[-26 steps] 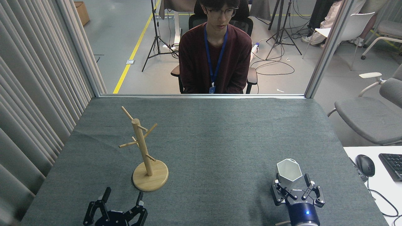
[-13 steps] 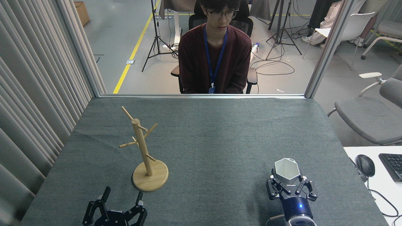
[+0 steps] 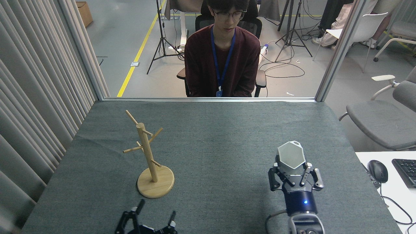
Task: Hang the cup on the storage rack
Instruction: 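Lift the white cup with the right gripper toward the left gripper, then grasp the white cup with the left gripper beside the right gripper, then open the right gripper and carry the cup with the left gripper toward the rack, then hook the white cup onto a wooden rack peg with the left gripper, then open the left gripper and lower it away from the hanging cup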
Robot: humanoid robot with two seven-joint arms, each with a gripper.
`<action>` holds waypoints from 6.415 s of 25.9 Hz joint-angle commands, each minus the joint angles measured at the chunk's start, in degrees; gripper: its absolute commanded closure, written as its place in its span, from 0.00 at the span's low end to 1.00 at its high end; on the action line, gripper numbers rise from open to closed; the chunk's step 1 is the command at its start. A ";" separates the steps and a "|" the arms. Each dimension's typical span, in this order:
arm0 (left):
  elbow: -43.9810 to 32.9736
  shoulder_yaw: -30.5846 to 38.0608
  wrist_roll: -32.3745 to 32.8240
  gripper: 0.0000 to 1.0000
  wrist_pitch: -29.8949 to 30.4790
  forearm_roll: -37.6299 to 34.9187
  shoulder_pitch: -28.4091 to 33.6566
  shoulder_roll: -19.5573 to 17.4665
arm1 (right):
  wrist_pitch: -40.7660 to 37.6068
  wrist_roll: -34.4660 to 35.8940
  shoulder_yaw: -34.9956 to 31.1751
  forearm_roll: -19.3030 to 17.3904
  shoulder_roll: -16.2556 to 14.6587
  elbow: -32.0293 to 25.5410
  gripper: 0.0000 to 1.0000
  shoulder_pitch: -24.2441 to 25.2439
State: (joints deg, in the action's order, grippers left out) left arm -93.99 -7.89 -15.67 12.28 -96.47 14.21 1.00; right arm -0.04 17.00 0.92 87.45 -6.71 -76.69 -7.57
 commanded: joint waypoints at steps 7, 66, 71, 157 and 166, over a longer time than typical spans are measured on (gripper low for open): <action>6.71 -9.25 3.19 0.00 0.46 -6.62 -6.21 2.78 | -0.05 0.14 15.51 7.12 6.89 -15.07 0.42 9.77; 5.22 -9.07 3.01 0.59 -0.24 -6.71 -9.29 2.43 | 10.67 2.08 8.13 -9.58 10.58 -12.53 0.01 7.57; 3.19 -4.41 2.66 0.59 -6.04 -6.45 -7.44 2.60 | 7.33 0.93 7.60 -0.35 5.65 -10.24 0.02 11.35; -4.80 14.92 10.66 0.00 5.21 10.43 -0.58 0.58 | 1.97 1.37 1.45 2.11 2.32 -11.73 0.01 17.85; -4.89 13.78 10.66 0.00 -0.68 10.08 -0.58 0.58 | 2.15 1.37 1.54 2.11 2.49 -11.99 0.01 17.85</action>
State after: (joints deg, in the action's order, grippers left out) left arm -98.87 6.66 -5.01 14.48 -86.28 13.62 1.58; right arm 1.98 18.36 2.38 89.55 -4.44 -88.55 10.28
